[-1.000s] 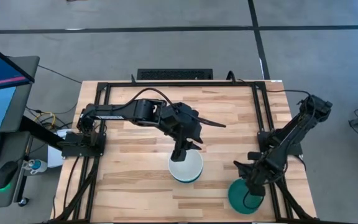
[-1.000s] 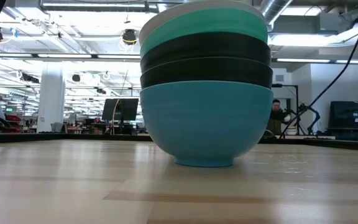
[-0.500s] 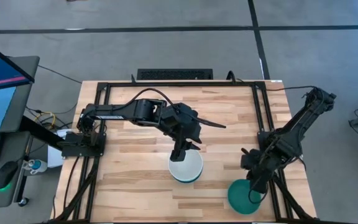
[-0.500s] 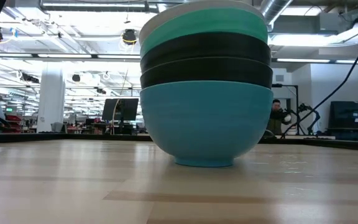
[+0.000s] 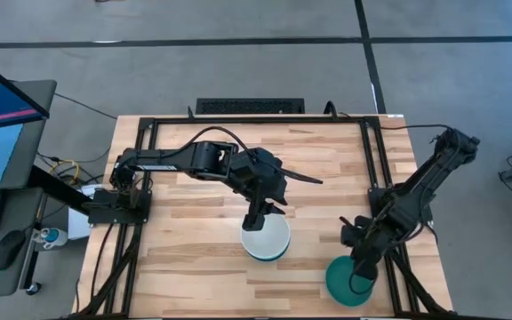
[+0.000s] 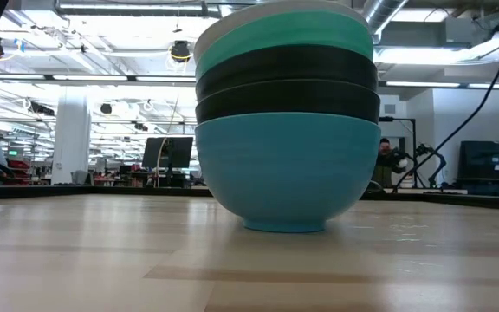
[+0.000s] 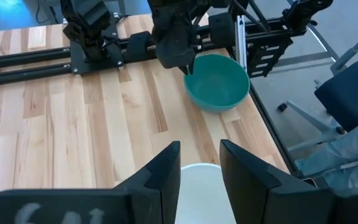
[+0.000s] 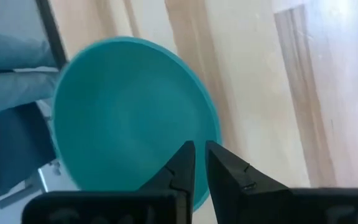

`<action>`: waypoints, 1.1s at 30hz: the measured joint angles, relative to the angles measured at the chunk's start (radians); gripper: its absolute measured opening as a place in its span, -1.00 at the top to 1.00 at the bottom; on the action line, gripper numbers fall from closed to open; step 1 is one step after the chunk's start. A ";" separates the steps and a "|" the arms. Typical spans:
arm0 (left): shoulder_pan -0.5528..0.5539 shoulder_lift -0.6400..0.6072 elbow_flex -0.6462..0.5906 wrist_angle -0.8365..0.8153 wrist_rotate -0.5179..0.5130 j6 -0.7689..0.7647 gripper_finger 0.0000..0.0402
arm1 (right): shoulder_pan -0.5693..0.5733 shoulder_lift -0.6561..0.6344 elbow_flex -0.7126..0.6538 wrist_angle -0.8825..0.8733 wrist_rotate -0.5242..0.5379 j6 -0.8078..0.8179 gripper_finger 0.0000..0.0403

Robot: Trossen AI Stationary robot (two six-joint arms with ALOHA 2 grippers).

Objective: Nest bowls inside each other
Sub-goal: Stack the green bowl on top of the white bowl

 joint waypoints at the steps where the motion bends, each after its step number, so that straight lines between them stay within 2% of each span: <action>1: 0.000 0.000 0.000 0.000 0.000 0.000 0.49 | -0.001 0.008 0.000 -0.001 0.000 0.000 0.70; 24: 0.000 0.000 0.000 -0.002 0.000 0.000 0.49 | -0.006 0.150 0.000 0.036 -0.003 -0.010 0.70; 33: 0.000 0.000 0.000 -0.003 0.001 0.003 0.49 | -0.006 0.103 0.000 0.038 -0.027 0.008 0.70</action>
